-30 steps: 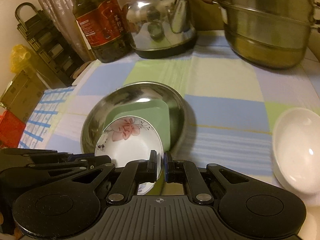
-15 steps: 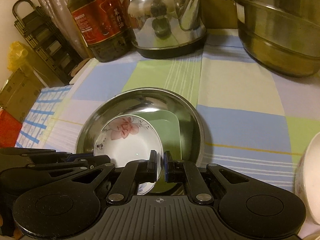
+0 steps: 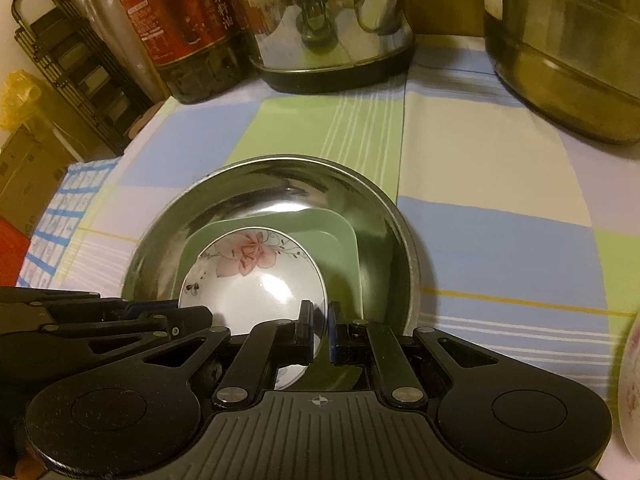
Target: Organize plates and bowls
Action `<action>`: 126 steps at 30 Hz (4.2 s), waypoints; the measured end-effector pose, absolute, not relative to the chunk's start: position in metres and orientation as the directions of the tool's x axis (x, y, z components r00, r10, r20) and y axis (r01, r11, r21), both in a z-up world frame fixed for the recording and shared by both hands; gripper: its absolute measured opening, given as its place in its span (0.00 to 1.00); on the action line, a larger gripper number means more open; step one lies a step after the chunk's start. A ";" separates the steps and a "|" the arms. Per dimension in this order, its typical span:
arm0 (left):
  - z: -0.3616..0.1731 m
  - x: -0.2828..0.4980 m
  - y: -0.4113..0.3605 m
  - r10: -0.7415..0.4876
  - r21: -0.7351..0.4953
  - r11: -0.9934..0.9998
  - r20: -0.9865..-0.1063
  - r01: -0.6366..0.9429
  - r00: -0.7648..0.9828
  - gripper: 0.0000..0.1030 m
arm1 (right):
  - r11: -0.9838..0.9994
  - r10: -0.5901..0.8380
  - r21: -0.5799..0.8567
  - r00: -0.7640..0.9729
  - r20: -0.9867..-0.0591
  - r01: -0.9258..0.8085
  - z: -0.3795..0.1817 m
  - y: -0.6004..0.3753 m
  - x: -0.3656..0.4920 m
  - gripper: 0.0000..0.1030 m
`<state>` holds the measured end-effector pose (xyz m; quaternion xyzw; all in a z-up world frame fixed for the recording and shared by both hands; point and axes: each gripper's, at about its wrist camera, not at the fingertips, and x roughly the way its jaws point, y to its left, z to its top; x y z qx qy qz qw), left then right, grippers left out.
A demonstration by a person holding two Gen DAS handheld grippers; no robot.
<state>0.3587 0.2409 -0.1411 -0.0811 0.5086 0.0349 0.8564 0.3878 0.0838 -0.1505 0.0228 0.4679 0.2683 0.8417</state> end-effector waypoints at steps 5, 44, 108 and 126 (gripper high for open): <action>-0.143 0.363 0.242 -0.023 -0.107 0.983 -0.877 -0.147 0.480 0.10 | 0.857 0.472 0.292 0.417 -0.777 -0.426 -0.153 0.085 0.391 0.07; -0.059 0.247 0.198 0.038 -0.088 0.978 -0.816 -0.189 0.577 0.28 | 0.785 0.611 0.397 0.485 -0.625 -0.477 -0.078 0.007 0.289 0.59; -0.021 0.029 -0.026 -0.042 -0.081 0.996 -0.769 -0.031 0.638 0.28 | 0.847 0.531 0.373 0.597 -0.601 -0.379 -0.056 -0.223 0.052 0.69; -0.029 0.063 -0.055 -0.126 -0.094 0.992 -0.780 0.083 0.613 0.28 | 0.890 0.454 0.364 0.625 -0.635 -0.276 -0.065 -0.254 0.065 0.69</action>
